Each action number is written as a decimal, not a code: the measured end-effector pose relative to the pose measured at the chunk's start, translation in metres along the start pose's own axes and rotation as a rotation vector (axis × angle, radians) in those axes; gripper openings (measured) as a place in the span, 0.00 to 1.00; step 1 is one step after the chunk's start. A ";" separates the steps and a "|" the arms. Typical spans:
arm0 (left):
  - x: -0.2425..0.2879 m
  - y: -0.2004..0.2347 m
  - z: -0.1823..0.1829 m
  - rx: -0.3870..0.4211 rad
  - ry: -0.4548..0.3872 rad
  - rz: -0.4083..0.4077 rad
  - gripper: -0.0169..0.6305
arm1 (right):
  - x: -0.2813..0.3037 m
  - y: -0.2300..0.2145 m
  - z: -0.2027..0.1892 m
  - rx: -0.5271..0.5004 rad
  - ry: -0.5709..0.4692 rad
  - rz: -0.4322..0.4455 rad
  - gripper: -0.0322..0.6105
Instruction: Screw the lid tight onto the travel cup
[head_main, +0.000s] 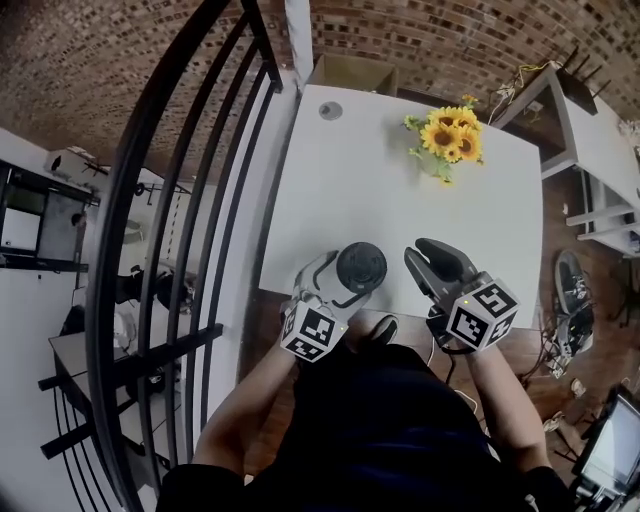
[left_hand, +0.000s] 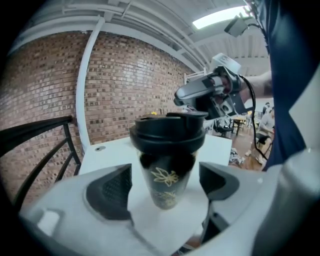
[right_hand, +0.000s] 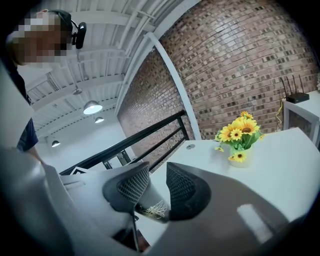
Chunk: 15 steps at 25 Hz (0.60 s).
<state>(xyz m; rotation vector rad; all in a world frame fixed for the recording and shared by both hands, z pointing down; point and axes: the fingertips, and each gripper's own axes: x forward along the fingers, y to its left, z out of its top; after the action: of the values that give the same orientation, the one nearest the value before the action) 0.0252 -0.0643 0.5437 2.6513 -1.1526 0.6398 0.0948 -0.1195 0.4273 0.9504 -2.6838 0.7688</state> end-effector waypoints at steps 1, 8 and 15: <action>-0.002 0.000 -0.001 -0.001 0.003 -0.002 0.67 | -0.001 -0.001 0.001 0.004 -0.004 -0.004 0.23; -0.038 0.022 -0.006 -0.194 0.029 0.065 0.66 | -0.016 -0.006 0.010 0.039 -0.054 -0.030 0.23; -0.085 0.058 0.056 -0.322 -0.133 0.185 0.58 | -0.037 -0.009 0.010 0.083 -0.118 -0.055 0.22</action>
<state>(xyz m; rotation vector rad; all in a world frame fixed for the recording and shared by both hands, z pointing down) -0.0517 -0.0669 0.4545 2.3624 -1.4149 0.2767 0.1290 -0.1117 0.4097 1.1180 -2.7304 0.8430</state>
